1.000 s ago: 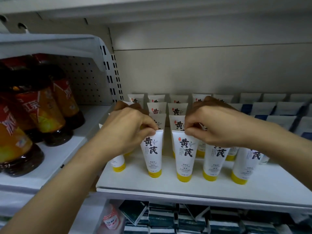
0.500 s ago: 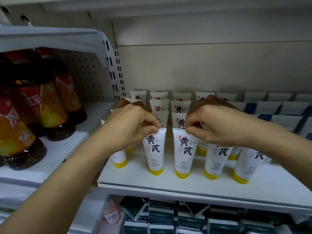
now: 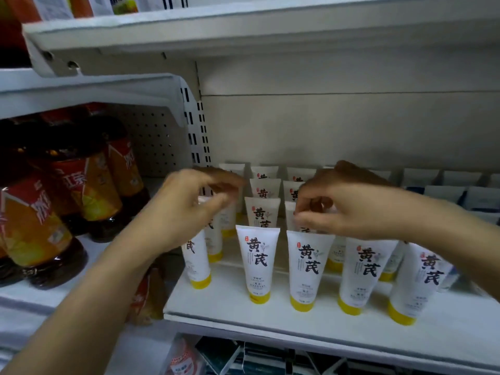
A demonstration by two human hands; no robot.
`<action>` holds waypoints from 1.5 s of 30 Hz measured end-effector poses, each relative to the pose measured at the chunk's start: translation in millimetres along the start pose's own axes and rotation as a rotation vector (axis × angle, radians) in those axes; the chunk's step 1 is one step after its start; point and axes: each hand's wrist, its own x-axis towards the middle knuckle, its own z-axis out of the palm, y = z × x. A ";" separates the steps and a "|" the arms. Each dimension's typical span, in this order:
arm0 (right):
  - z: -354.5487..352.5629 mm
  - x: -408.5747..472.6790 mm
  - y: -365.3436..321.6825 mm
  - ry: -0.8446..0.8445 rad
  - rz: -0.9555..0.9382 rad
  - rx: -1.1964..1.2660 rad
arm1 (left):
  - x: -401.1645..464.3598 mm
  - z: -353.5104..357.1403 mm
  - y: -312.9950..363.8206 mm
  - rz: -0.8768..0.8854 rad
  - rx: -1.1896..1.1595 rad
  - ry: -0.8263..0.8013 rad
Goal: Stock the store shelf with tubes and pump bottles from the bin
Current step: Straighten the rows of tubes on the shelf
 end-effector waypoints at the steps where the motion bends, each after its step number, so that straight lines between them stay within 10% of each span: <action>1: -2.7 5.9 0.2 0.006 0.001 0.025 | 1.2 -6.9 -1.2 -0.021 -0.010 0.037; 15: 21.4 151.5 8.5 -0.038 -0.103 0.035 | 49.9 -34.6 -55.7 -0.253 0.290 -0.340; 45: 59.6 204.4 12.8 -0.239 -0.081 0.028 | 63.7 -1.6 -74.3 -0.186 0.169 -0.228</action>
